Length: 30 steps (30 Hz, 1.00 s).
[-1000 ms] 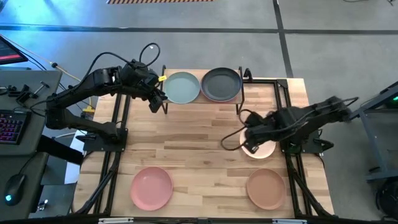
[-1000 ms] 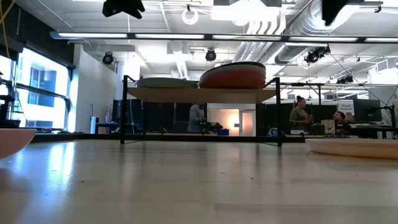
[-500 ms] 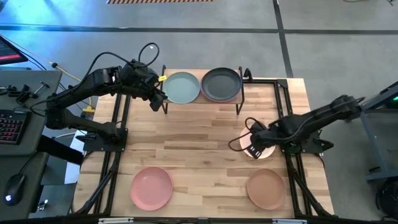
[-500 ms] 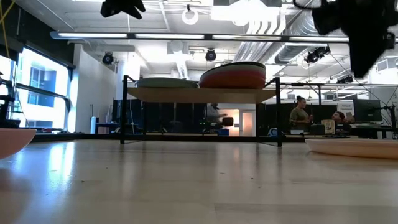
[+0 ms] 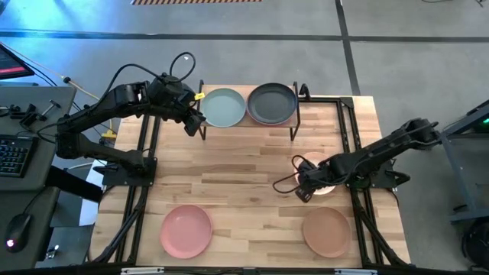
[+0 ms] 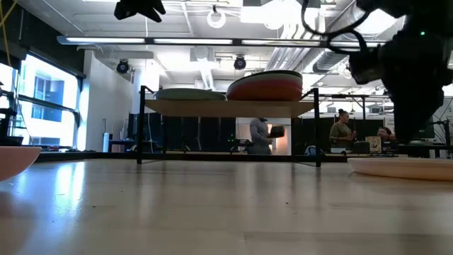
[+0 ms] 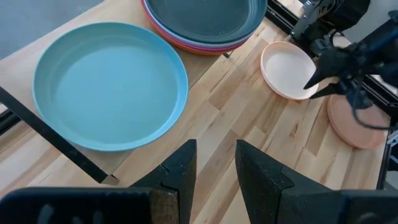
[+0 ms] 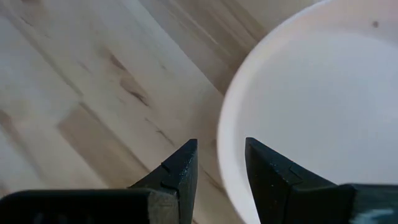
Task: Place and stack plates onto a shelf
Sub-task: Stack the light orange plate on top of the gray plate on the shelf
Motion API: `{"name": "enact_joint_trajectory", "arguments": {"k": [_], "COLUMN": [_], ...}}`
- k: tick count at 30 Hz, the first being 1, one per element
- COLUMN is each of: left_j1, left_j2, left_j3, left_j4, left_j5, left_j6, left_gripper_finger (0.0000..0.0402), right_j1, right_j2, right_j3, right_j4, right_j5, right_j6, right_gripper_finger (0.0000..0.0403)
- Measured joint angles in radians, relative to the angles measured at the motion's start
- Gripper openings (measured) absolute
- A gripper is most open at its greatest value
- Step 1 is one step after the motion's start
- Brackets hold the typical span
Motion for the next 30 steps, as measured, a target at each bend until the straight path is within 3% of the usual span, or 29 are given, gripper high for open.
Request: {"name": "enact_joint_trajectory", "arguments": {"k": [17, 20, 25, 30], "left_j1": [0.0, 0.0, 0.0, 0.0], "left_j2": [0.0, 0.0, 0.0, 0.0], "left_j3": [0.0, 0.0, 0.0, 0.0], "left_j4": [-0.001, -0.001, -0.002, -0.002], "left_j5": [0.0, 0.0, 0.0, 0.0], "left_j6": [0.005, 0.017, 0.02, 0.028], "left_gripper_finger": [0.0102, 0.0102, 0.0102, 0.0102], "right_j1": [0.0, 0.0, 0.0, 0.0], "right_j2": [0.235, 0.253, 0.253, 0.234], "right_j3": [0.031, 0.034, 0.036, 0.043], "right_j4": [0.033, 0.028, 0.025, -0.028], "right_j5": [-0.019, -0.016, -0.019, -0.051], "right_j6": [-0.026, 0.007, 0.062, 0.109], "right_gripper_finger": [0.011, 0.009, 0.0017, 0.0006]}}
